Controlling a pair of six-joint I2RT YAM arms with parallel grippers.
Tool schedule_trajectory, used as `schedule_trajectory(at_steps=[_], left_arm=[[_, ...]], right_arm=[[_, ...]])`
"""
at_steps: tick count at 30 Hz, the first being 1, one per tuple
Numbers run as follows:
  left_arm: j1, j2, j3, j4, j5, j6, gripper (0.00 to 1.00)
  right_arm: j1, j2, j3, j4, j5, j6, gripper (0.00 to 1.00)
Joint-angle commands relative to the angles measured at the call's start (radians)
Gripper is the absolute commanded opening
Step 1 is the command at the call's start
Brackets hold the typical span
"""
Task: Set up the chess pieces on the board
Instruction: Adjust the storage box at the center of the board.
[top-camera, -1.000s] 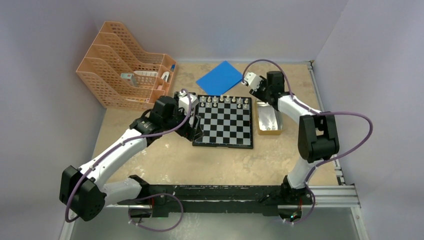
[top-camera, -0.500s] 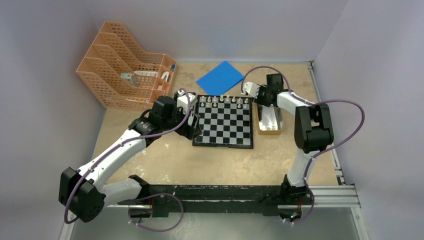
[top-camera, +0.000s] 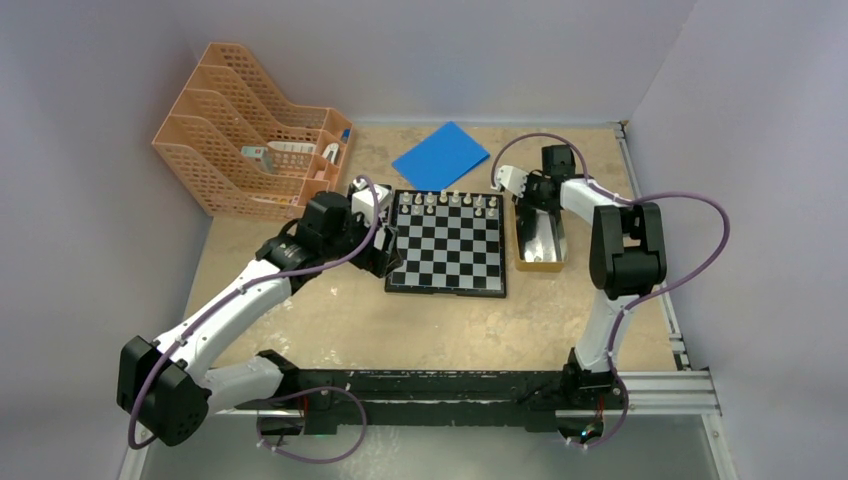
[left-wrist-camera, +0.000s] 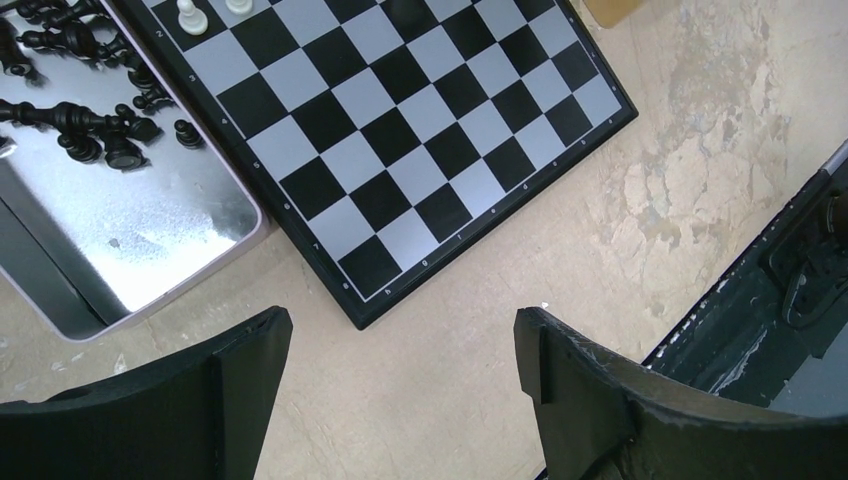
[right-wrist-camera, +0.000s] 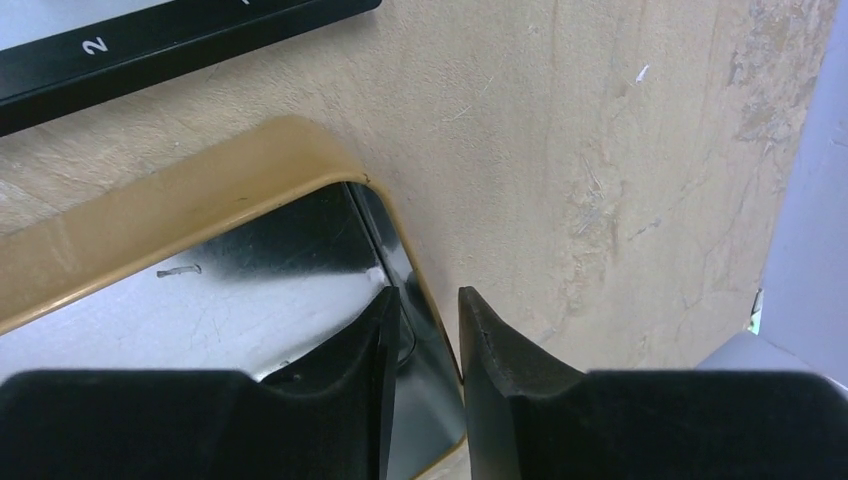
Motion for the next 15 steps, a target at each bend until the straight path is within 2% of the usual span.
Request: schedule_trajectory(at_steps=[1, 4, 15], left_arm=[[0.009, -0.010, 0.026, 0.037, 0.000, 0.002, 0.82], [0.012, -0.014, 0.023, 0.031, -0.004, 0.008, 0.82], [0.017, -0.066, 0.021, 0.031, 0.014, 0.009, 0.82]], right_arm=[[-0.013, -0.010, 0.039, -0.046, 0.005, 0.001, 0.28], [-0.020, -0.011, 0.049, -0.061, 0.022, 0.023, 0.19], [-0.061, -0.054, 0.018, -0.089, 0.094, 0.065, 0.19]])
